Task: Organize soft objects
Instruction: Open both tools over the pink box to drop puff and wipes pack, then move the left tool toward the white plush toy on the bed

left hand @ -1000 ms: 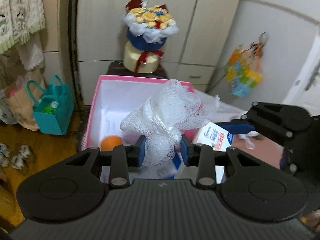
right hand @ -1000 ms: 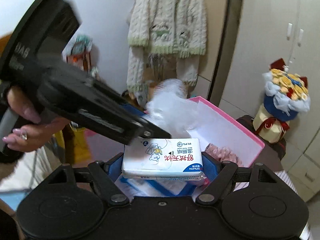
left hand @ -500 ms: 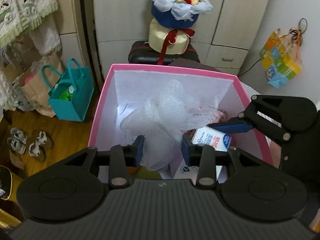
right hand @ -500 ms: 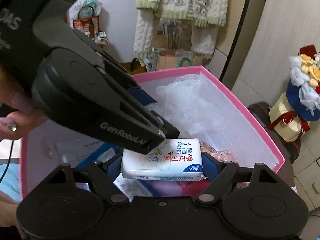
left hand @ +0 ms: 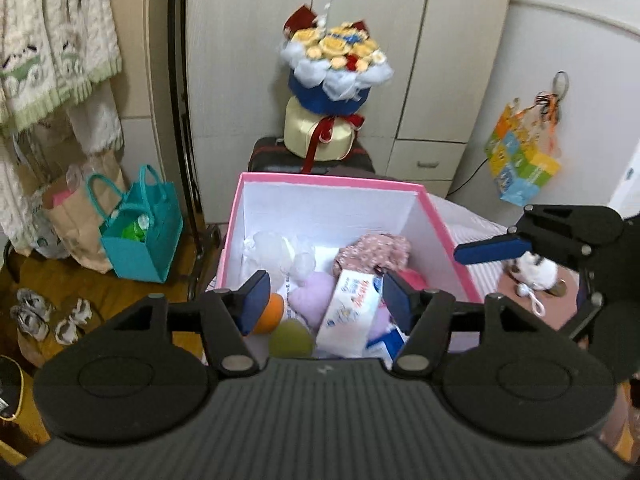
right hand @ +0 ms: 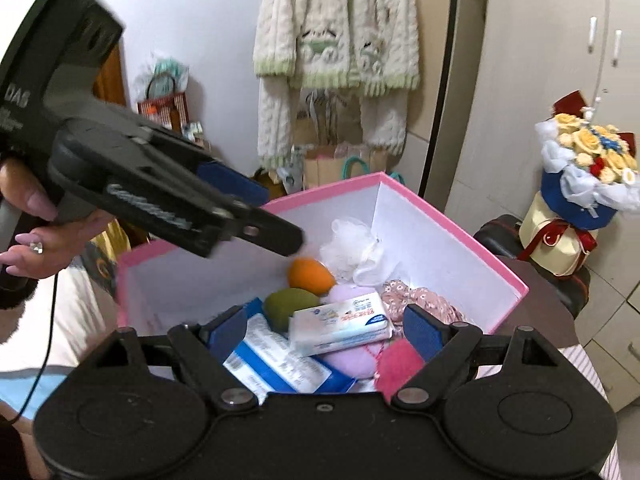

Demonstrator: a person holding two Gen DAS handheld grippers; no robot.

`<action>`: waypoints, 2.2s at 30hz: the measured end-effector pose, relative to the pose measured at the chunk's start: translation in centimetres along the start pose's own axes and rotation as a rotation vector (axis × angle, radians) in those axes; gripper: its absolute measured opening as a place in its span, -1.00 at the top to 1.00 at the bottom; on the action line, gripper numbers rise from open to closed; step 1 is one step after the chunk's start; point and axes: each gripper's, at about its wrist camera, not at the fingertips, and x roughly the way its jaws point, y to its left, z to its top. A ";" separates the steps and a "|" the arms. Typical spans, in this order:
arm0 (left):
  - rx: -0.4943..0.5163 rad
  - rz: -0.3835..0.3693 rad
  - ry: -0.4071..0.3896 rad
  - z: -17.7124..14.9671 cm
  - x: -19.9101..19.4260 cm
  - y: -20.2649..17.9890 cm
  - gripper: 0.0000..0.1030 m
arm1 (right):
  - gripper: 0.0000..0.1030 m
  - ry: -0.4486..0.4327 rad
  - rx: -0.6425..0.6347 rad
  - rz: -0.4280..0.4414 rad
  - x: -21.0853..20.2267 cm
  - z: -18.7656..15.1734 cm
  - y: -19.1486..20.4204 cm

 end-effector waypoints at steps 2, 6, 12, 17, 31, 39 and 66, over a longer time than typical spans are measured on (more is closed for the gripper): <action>0.013 -0.013 -0.008 -0.4 -1.8 -0.4 -0.23 | -0.71 -0.015 0.019 -0.009 -1.3 -0.3 0.5; 0.033 -0.068 -0.004 -1.0 -4.8 -1.3 -0.27 | -0.71 -0.038 0.050 -0.015 -3.8 -0.7 1.6; 0.084 -0.104 -0.003 -2.6 -9.3 -3.4 -0.37 | -0.71 -0.072 0.082 -0.026 -8.1 -1.7 3.3; 0.186 -0.093 -0.050 -4.7 -13.0 -6.3 -0.39 | -0.71 -0.104 0.103 -0.049 -11.9 -3.4 4.6; 0.298 -0.219 0.063 -8.7 -14.4 -12.5 -0.57 | -0.77 -0.113 0.134 -0.171 -19.2 -10.8 6.8; 0.328 -0.268 0.098 -10.3 -13.0 -15.6 -0.64 | -0.77 -0.072 0.203 -0.204 -20.6 -15.7 5.2; 0.190 -0.338 0.038 -6.1 2.7 -22.6 -0.65 | -0.78 -0.148 0.264 -0.279 -16.9 -22.2 -7.4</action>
